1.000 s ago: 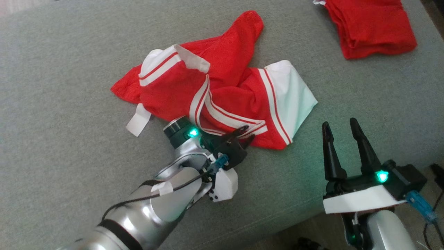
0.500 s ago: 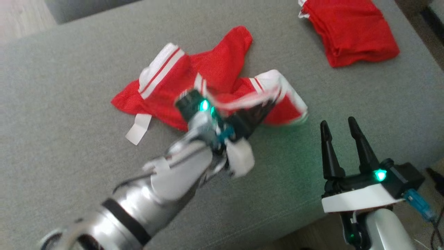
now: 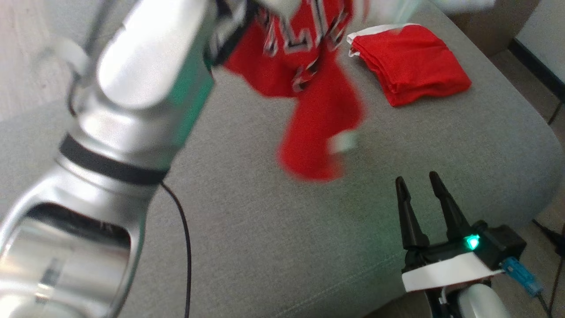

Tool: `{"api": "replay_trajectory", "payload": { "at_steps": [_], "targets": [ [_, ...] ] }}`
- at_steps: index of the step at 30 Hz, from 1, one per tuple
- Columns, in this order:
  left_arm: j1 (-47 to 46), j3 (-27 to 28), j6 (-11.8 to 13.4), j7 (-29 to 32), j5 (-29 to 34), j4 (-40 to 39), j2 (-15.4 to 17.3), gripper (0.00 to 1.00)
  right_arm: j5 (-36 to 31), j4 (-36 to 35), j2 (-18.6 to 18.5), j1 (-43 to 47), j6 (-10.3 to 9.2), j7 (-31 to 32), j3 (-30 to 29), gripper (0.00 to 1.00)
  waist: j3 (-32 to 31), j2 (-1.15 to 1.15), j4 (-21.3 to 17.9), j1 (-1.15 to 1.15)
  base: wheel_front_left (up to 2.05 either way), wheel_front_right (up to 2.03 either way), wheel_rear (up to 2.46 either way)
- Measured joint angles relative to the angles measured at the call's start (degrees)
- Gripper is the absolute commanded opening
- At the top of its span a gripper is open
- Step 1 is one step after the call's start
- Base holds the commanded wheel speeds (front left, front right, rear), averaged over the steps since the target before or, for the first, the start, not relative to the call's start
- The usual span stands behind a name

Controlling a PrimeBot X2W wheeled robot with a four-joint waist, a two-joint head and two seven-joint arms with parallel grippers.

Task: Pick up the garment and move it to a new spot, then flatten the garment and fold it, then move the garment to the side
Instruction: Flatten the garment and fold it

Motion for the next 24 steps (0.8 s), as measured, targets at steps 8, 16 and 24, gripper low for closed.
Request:
{"api": "replay_trajectory", "payload": {
  "at_steps": [8, 16, 24],
  "targets": [
    [6.32, 10.7, 2.96, -0.07, -0.75, 3.05, 0.48, 0.0, -0.67, -0.74, 0.0, 2.41, 0.0, 0.0, -1.94, 1.0, -1.34, 0.0, 4.2, 0.0, 0.0, 0.0, 0.0],
    [40.3, 19.44, 7.49, 0.07, -3.43, 1.79, 1.12, 0.0, -0.96, -1.44, 0.02, 3.19, 0.0, 0.0, -3.71, 1.0, -0.21, 0.0, 10.27, 0.0, 0.0, 0.0, 0.0],
    [55.96, 28.78, 8.8, 0.07, -3.47, -7.93, 0.77, 0.0, -1.76, -1.78, 0.04, 3.19, 0.0, 0.0, -4.24, 1.0, 1.61, 0.0, 14.2, 0.0, 0.0, 0.0, 0.0]
  ]
}}
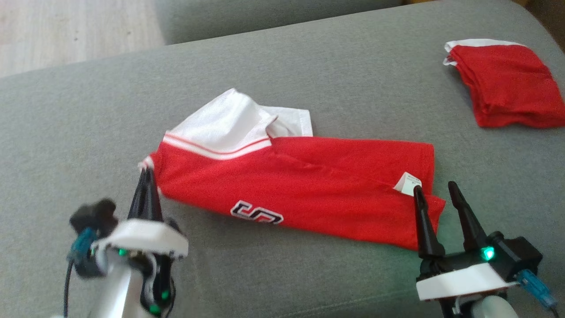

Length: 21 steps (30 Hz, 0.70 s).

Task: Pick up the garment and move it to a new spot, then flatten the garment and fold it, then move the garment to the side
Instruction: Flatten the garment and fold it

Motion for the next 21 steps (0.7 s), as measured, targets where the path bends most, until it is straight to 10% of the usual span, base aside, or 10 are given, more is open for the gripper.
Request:
{"api": "replay_trajectory", "payload": {
  "at_steps": [4, 6, 7, 8, 21],
  "targets": [
    [5.99, 0.45, 0.21, 0.0, 0.56, -3.28, -0.04, 0.0, -0.01, 0.01, 0.0, 0.02, 0.01, 0.0, -0.26, 1.0, -0.01, 0.0, 1.37, 0.0, 0.0, 0.0, 0.0],
    [8.21, -1.03, 0.58, -0.01, 1.01, -3.45, -0.03, 0.52, -0.07, 0.01, 0.0, 0.02, 0.0, 0.0, -0.24, 1.0, -0.07, 0.0, 1.97, 0.0, 0.0, 0.0, 0.0],
    [9.06, -1.94, 0.82, 0.0, 1.62, -3.35, -0.01, 0.52, -0.19, 0.03, 0.0, 0.02, 0.0, 0.0, -0.25, 1.0, -0.08, 0.0, 2.22, 0.0, 0.0, 0.0, 0.0],
    [9.8, -2.7, 0.9, 0.0, 2.41, -3.38, 0.01, 1.0, -0.3, 0.03, 0.0, 0.02, 0.0, 0.0, -0.25, 1.0, -0.09, 0.0, 2.45, 0.0, 0.0, 0.0, 0.0],
    [-7.53, -11.38, 0.21, 0.82, 21.65, -4.88, 4.0, 1.0, -0.32, -0.2, -0.54, -0.19, 0.0, 0.0, 0.36, 1.0, 2.83, 0.0, 2.38, 0.0, 0.0, 0.0, 0.0]
  ]
}}
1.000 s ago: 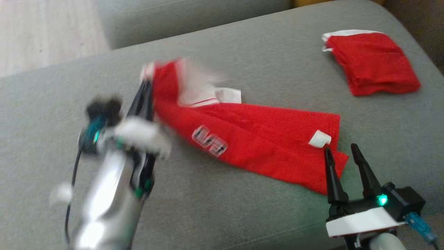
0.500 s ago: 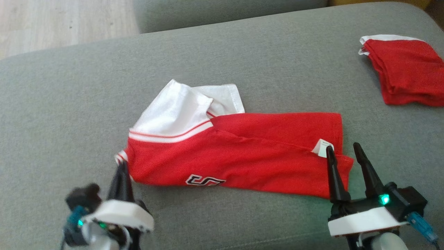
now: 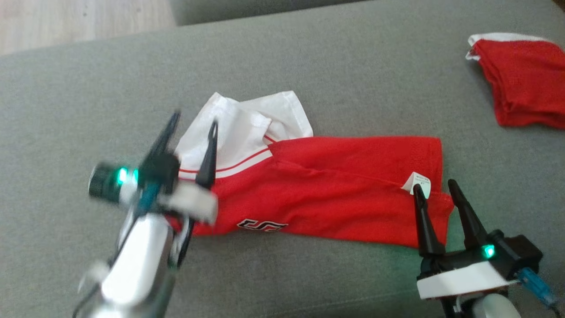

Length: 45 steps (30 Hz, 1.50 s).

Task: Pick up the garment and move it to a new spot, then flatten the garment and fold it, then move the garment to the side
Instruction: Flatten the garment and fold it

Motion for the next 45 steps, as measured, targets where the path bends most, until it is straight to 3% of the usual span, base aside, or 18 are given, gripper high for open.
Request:
{"api": "replay_trajectory", "payload": {
  "at_steps": [8, 15, 22, 24, 25, 33, 36, 42, 45],
  "targets": [
    [-18.84, -1.49, -2.42, 3.01, 2.0, 20.47, -1.11, 1.0, 0.01, -0.9, -1.34, -4.19, 0.0, 0.0, 0.27, 1.0, 5.68, 0.0, -1.2, 0.0, 0.0, 0.0, 0.0],
    [-23.24, -3.91, -4.05, 3.94, 3.03, 32.97, -1.41, 1.0, 0.1, -1.08, -1.77, -4.54, 0.0, 0.0, -0.13, 1.0, 8.39, 0.0, -1.84, 0.01, 0.0, 0.0, 0.0],
    [-26.07, -5.78, -5.12, 2.34, 3.14, 38.25, -2.2, 1.0, 0.09, -1.08, -1.75, -4.55, 0.0, 0.0, -0.07, 1.0, 8.53, 0.0, -1.43, 0.0, 0.0, 0.0, 0.0],
    [-26.3, -6.15, -5.57, 1.98, 3.15, 39.42, -2.66, 0.85, 0.09, -1.07, -1.75, -4.55, 0.0, 0.0, -0.02, 1.0, 8.48, 0.0, -1.25, 0.0, 0.0, 0.0, 0.0],
    [-26.48, -6.43, -5.7, 1.72, 3.15, 40.23, -2.88, 0.59, 0.09, -1.07, -1.75, -4.55, 0.0, 0.0, 0.08, 1.0, 8.44, 0.0, -1.2, 0.0, 0.0, 0.0, 0.0],
    [-27.99, -7.54, -6.56, 0.6, 2.94, 44.65, -3.39, 0.31, 0.37, -1.01, -1.74, -4.55, 0.0, 0.0, 0.94, 1.0, 8.18, 0.0, -1.75, 0.0, 0.0, 0.0, 0.0],
    [-28.35, -7.56, -6.0, 0.15, 2.96, 45.9, -3.39, 0.02, 0.52, -0.99, -1.75, -4.56, 0.0, 0.0, 1.51, 1.0, 7.96, 0.0, -2.24, 0.0, 0.0, 0.0, 0.0],
    [-28.02, -7.54, -3.61, -0.41, 2.35, 45.35, -3.36, 0.0, 0.52, -0.62, -1.77, -4.52, 0.0, 0.0, 1.46, 1.0, 6.6, 0.0, -2.53, 0.0, 0.0, 0.0, 0.0],
    [-26.13, -7.26, -1.72, -0.45, 1.44, 39.33, -3.13, 0.0, 0.52, -0.62, -1.74, -4.41, 0.0, 0.0, 1.16, 1.0, 5.49, 0.0, -2.46, 0.0, 0.0, 0.0, 0.0]
  ]
}}
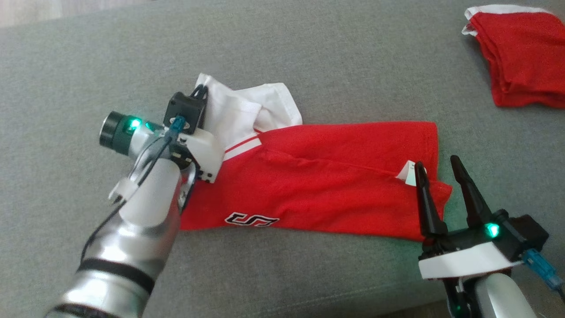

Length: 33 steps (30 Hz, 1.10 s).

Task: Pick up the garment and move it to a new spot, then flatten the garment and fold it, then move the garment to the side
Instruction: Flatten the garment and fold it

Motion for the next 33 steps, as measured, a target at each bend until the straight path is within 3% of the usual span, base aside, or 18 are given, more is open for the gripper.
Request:
{"api": "replay_trajectory", "payload": {
  "at_steps": [5, 8, 15, 18, 22, 23, 25, 26, 33],
  "targets": [
    [7.67, 1.87, 2.13, -0.04, -2.02, -14.82, 1.78, 0.0, -0.01, 0.0, 0.15, 0.3, 0.01, 0.0, -0.62, 1.0, -1.35, 0.0, 1.12, 0.0, 0.0, 0.0, 0.0],
    [15.71, 4.24, 1.97, -0.13, -4.82, -24.86, 5.64, 0.0, -0.01, 0.03, 0.14, 1.61, 0.0, 0.0, -0.76, 1.0, -2.28, 0.0, 1.94, 0.0, 0.0, 0.0, 0.0],
    [27.29, 5.43, 1.52, -0.26, -6.12, -42.14, 9.22, 0.0, -0.01, 0.23, 0.13, 2.62, 0.0, 0.0, -1.82, 1.0, -3.14, 0.0, 2.44, 0.0, 0.0, 0.0, 0.0],
    [33.29, 2.92, 0.54, -0.38, -6.11, -46.38, 9.33, 0.0, -0.01, 0.22, 0.2, 2.62, 0.0, 0.0, -1.97, 1.0, -3.1, 0.0, 2.63, 0.0, 0.0, 0.0, 0.0],
    [38.6, -1.36, -1.49, 0.62, -5.94, -46.47, 9.31, 0.0, -0.01, 0.23, 0.41, 2.58, 0.0, 0.0, -1.82, 1.0, -3.14, 0.0, 3.1, 0.0, 0.0, 0.0, 0.0],
    [38.96, -2.43, -1.87, 1.23, -5.64, -45.95, 9.32, 0.2, -0.01, 0.24, 0.46, 2.59, 0.0, 0.0, -1.67, 1.0, -3.22, 0.0, 3.16, 0.0, 0.0, 0.0, 0.0],
    [39.14, -3.88, -2.29, 2.31, -5.0, -45.17, 9.31, 0.91, -0.01, 0.29, 0.54, 2.58, 0.0, 0.0, -1.4, 1.0, -3.45, 0.0, 3.21, 0.0, 0.0, 0.0, 0.0],
    [39.14, -4.05, -2.2, 2.41, -4.65, -45.21, 9.31, 1.0, -0.01, 0.3, 0.55, 2.58, 0.0, 0.0, -1.37, 1.0, -3.6, 0.0, 3.24, 0.0, 0.0, 0.0, 0.0],
    [39.13, -6.16, -0.21, 4.83, 1.86, -49.31, 12.98, 1.0, -0.01, 0.52, 0.55, 2.59, 0.0, 0.0, -1.7, 1.0, -4.65, 0.0, 3.41, 0.0, 0.0, 0.0, 0.0]
  ]
}}
